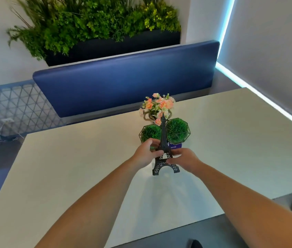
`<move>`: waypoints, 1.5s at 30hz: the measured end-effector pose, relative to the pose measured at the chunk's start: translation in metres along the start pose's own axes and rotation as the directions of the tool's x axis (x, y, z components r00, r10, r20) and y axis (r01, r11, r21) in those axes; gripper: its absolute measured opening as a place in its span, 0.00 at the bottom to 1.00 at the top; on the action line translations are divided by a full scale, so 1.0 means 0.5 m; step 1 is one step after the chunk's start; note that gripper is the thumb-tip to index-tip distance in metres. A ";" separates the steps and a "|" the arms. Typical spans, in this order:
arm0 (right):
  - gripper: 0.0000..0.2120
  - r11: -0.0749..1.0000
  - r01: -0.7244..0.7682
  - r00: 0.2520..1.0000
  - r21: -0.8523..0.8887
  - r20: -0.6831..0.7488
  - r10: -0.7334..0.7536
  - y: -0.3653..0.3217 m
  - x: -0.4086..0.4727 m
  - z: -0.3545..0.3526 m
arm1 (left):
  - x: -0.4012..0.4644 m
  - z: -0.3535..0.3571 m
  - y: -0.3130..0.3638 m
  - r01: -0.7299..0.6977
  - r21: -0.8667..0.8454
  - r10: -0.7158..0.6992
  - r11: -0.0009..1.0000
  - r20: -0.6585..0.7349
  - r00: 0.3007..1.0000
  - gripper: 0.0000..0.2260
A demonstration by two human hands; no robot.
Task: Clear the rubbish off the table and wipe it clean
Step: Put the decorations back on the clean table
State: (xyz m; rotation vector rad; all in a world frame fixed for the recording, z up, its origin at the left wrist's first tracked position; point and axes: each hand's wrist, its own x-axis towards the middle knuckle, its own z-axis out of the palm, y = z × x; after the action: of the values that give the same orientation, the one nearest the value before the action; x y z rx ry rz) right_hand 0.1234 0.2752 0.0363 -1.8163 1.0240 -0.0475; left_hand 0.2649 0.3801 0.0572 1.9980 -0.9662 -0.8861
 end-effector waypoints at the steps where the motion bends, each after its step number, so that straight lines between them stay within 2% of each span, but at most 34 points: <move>1: 0.17 1.000 0.003 1.000 -0.007 0.011 -0.003 0.010 0.006 -0.018 | 0.008 0.017 0.008 0.010 -0.013 -0.010 1.000 -0.013 1.000 0.15; 12: 0.19 0.999 0.038 0.996 -0.017 0.087 -0.036 0.076 0.084 -0.087 | 0.070 0.117 0.021 0.048 -0.127 -0.060 0.991 -0.093 0.994 0.14; 18: 0.22 1.000 0.028 0.992 0.008 0.121 -0.028 0.100 0.112 -0.081 | 0.084 0.146 0.001 0.056 -0.108 -0.071 0.993 -0.138 0.988 0.14; 25: 0.19 0.998 0.033 0.989 0.058 0.142 -0.041 0.099 0.131 -0.075 | 0.089 0.145 -0.004 0.081 -0.125 -0.104 0.989 -0.190 0.976 0.15; 28: 0.17 0.997 0.036 0.988 0.070 0.146 -0.046 0.100 0.133 -0.076 | 0.092 0.148 -0.002 0.093 -0.146 -0.119 0.985 -0.181 0.976 0.15; 33: 0.18 0.997 0.028 0.986 0.066 0.162 -0.038 0.100 0.138 -0.078 | 0.097 0.149 0.000 0.120 -0.173 -0.148 0.978 -0.164 0.975 0.14; 45: 0.16 0.999 0.008 0.985 0.031 0.172 -0.013 0.098 0.134 -0.078 | 0.101 0.140 0.019 0.192 -0.102 -0.203 0.976 -0.113 0.973 0.16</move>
State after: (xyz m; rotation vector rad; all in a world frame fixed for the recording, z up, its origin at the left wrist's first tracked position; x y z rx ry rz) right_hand 0.1182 0.1957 -0.0095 -1.7646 0.8870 0.0863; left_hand 0.2290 0.3115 0.0176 2.0690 -0.6553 -0.8854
